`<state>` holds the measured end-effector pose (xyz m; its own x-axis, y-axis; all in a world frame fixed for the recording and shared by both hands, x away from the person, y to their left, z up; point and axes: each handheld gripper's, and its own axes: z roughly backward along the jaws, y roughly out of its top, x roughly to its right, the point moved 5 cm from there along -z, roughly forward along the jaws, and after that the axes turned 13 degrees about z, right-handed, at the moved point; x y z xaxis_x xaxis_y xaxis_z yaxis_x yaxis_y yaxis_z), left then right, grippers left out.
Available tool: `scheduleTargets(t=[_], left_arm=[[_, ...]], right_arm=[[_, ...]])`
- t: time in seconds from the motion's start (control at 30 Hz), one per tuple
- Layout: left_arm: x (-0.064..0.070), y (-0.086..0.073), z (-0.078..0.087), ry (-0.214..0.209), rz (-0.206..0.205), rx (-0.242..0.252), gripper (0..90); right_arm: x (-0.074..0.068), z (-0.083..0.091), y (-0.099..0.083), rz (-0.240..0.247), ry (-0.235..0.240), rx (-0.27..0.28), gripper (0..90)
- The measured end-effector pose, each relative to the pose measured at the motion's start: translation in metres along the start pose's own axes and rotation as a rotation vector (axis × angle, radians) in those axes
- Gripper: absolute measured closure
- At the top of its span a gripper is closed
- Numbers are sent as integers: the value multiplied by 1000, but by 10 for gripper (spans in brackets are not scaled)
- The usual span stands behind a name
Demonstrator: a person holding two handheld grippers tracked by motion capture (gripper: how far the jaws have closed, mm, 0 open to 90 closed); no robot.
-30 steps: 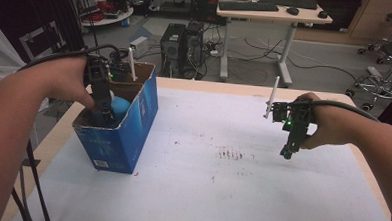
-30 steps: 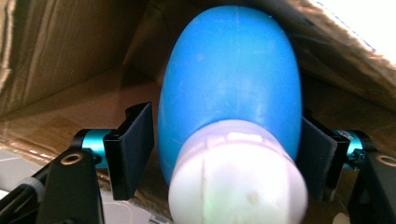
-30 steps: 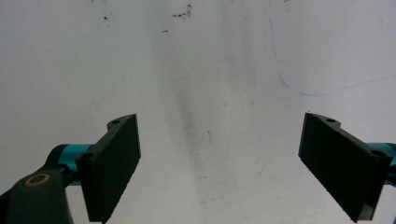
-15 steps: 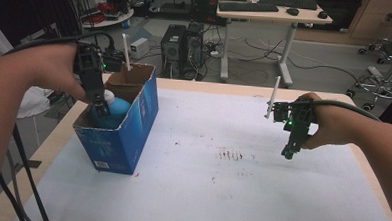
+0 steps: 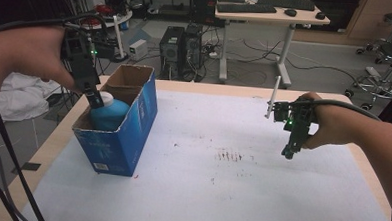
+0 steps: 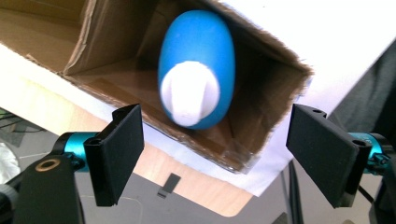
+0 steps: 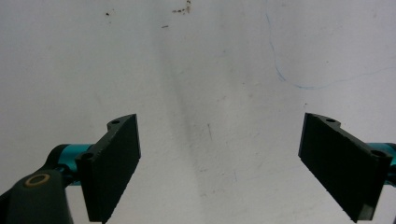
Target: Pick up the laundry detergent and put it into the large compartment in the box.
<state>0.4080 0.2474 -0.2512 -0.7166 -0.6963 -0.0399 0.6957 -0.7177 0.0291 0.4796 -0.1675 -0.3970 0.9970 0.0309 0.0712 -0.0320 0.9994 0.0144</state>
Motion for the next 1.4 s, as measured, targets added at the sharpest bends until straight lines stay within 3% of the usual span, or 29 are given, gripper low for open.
scheduleTargets(t=[0.23, 0.37, 0.5, 0.63, 0.97, 1.03, 1.4], left_arm=[[16, 9, 9, 1, -65, 8, 163], [28, 18, 12, 6, -113, 9, 123], [46, 30, 9, 0, -198, -5, 122], [60, 41, 4, -3, -255, -25, 92], [82, 69, -17, -53, -339, -35, 64], [86, 75, -23, -39, -355, -28, 23], [99, 94, -47, -67, -401, -51, 18]], right_arm=[[-3, 3, 0, -3, 3, -6, 120], [-2, 10, 0, -4, -15, 33, 120], [-2, 16, -1, -7, -24, 44, 120], [-3, 18, -1, 8, -23, 30, 120], [-10, 19, 3, 28, -29, 24, 120], [-10, 19, 3, 26, -28, 22, 120], [-16, 20, 7, 49, -28, 7, 120]])
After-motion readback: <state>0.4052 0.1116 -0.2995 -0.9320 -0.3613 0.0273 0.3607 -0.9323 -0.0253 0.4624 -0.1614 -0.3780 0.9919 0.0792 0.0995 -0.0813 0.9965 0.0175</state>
